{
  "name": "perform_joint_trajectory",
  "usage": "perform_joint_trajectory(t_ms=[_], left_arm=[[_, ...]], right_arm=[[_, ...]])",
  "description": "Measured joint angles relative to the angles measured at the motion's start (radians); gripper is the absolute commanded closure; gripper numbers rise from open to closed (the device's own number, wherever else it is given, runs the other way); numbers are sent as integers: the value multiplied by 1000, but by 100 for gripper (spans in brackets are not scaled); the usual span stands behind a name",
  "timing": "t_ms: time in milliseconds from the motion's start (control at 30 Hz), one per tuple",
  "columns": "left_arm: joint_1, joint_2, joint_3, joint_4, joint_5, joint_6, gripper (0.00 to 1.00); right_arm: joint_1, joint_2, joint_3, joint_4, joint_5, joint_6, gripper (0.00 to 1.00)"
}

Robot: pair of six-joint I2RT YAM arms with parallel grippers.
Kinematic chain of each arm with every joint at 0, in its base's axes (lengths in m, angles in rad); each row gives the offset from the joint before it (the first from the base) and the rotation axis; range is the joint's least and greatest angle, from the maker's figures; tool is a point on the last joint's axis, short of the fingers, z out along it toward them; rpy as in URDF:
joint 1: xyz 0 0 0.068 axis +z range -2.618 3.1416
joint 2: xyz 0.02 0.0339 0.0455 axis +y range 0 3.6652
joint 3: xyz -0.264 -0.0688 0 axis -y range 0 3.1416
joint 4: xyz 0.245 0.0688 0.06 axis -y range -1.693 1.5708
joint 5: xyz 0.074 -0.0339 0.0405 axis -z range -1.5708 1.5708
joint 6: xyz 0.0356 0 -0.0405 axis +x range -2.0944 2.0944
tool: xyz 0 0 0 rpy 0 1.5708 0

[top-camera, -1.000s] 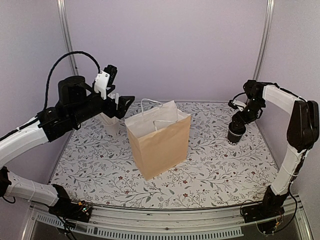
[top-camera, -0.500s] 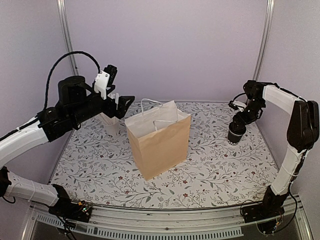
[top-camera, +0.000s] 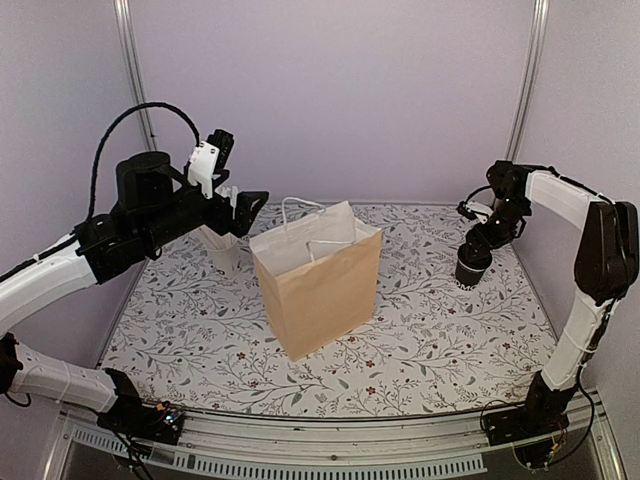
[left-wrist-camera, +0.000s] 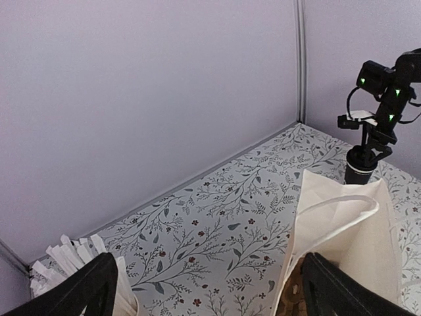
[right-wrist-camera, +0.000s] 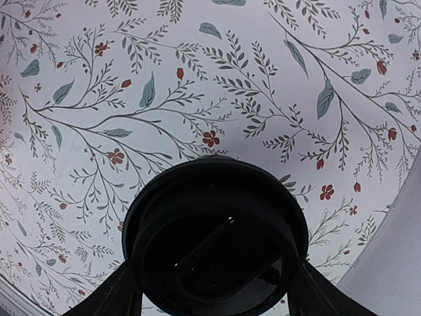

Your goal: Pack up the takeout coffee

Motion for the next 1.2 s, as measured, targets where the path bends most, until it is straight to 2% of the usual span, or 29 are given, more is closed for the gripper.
perform_joint_trajectory(t_ms=[367,567,733,867,1033,1133,1200], left_arm=[[0,0,0,0,-19,1,0],[0,36,56,-74,-16,-5,1],[2,80,168,-212,32,-58,3],[2,93,184,-327,106,-139,6],[2,148,188,-432,196,-211,8],[2,193,217,-484,224,-230,8],[2,216,235,-504,230,-238,12]], right_arm=[[0,-16,-2,-4,-5,-3,40],[0,-121,29,-38,-96,-30,44],[0,-269,113,-41,-241,-91,45],[0,-359,175,-40,-391,-158,47],[8,-402,213,-31,-564,-225,49],[38,-399,230,-27,-642,-252,54],[71,-399,241,-14,-690,-263,55]])
